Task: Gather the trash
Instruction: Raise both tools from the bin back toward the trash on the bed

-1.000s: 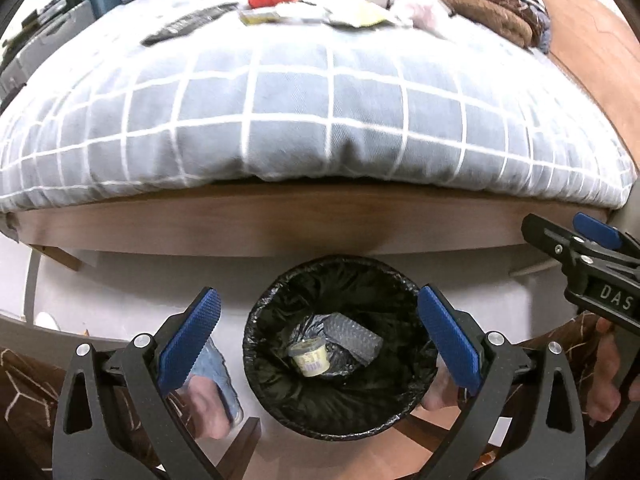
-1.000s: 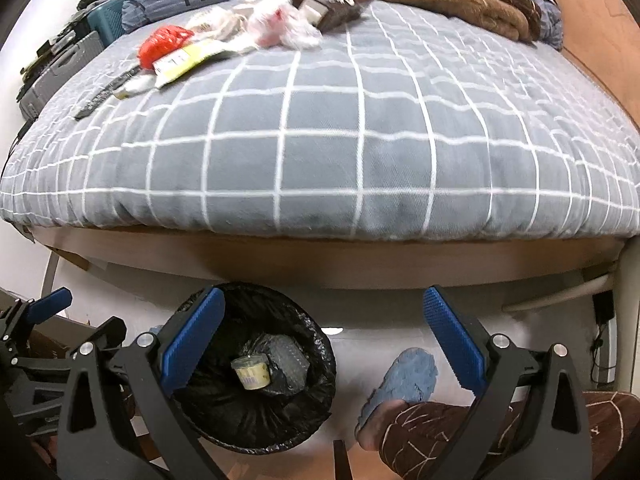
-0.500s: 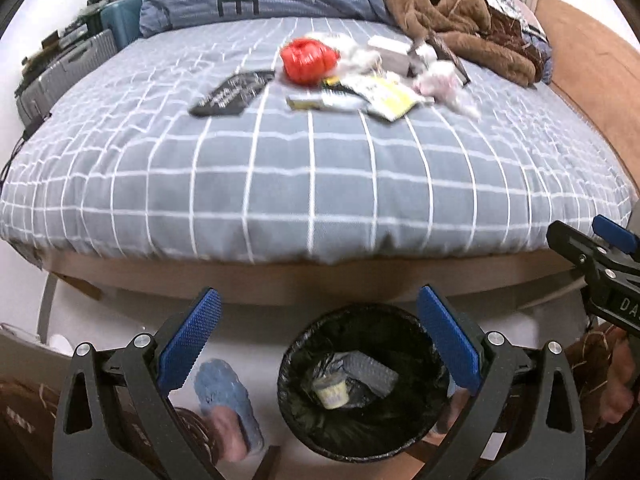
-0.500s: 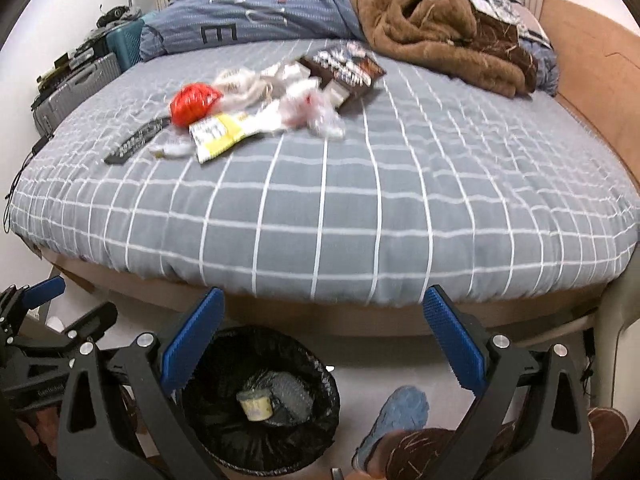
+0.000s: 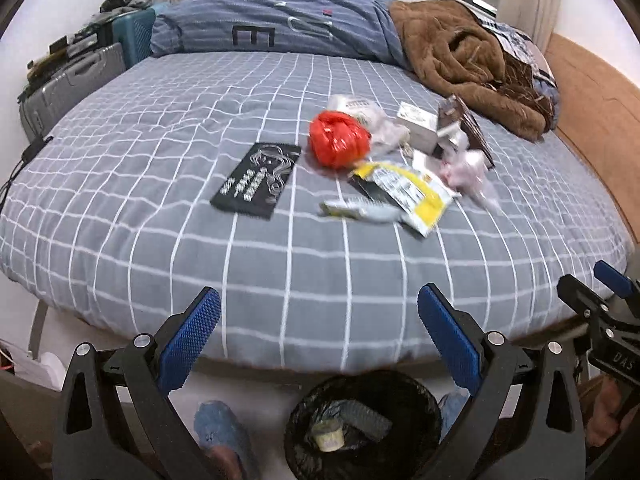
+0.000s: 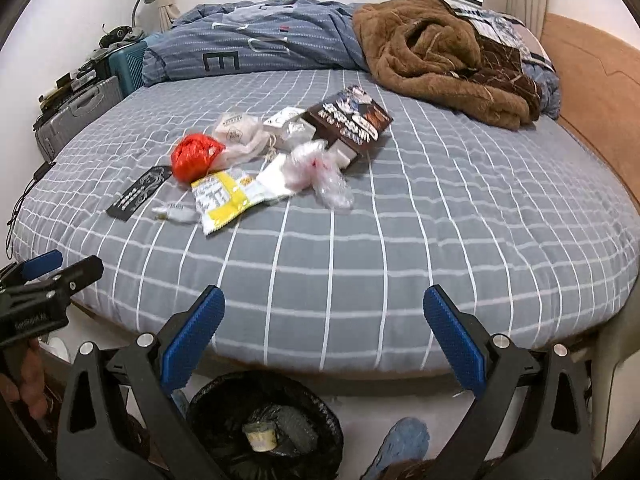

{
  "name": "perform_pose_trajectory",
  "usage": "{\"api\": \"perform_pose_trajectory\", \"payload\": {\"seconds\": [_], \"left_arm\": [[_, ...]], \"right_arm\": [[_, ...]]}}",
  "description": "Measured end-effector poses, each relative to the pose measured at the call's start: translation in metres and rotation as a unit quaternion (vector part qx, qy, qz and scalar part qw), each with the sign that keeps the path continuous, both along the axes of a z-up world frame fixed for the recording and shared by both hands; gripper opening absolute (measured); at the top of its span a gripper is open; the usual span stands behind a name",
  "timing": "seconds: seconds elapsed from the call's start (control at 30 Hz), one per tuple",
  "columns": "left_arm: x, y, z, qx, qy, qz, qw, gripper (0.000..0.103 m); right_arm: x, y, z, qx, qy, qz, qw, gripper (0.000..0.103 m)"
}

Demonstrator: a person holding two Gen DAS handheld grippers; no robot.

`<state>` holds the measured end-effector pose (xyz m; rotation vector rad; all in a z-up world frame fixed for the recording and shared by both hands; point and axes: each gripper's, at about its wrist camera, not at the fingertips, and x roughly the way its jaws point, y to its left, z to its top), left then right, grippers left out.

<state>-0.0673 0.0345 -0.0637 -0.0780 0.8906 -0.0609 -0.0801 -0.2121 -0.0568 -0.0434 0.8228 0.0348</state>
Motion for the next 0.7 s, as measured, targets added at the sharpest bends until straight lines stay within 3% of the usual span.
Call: {"api": "perform_pose_trajectory", "payload": {"seconds": [0.23, 0.53, 0.7], "left_arm": [[0.040, 0.011, -0.010, 0.015, 0.011, 0.018, 0.9997, 0.097], [0.086, 0.027, -0.015, 0.037, 0.013, 0.024, 0.9990, 0.096], [0.106, 0.036, -0.020, 0.022, 0.032, 0.024, 0.9990, 0.096]], "right_arm": [[0.038, 0.001, -0.006, -0.013, 0.003, 0.006, 1.000, 0.096], [0.089, -0.005, -0.012, 0.004, 0.013, 0.006, 1.000, 0.096], [0.122, -0.002, -0.014, 0.006, 0.011, 0.010, 1.000, 0.096]]}}
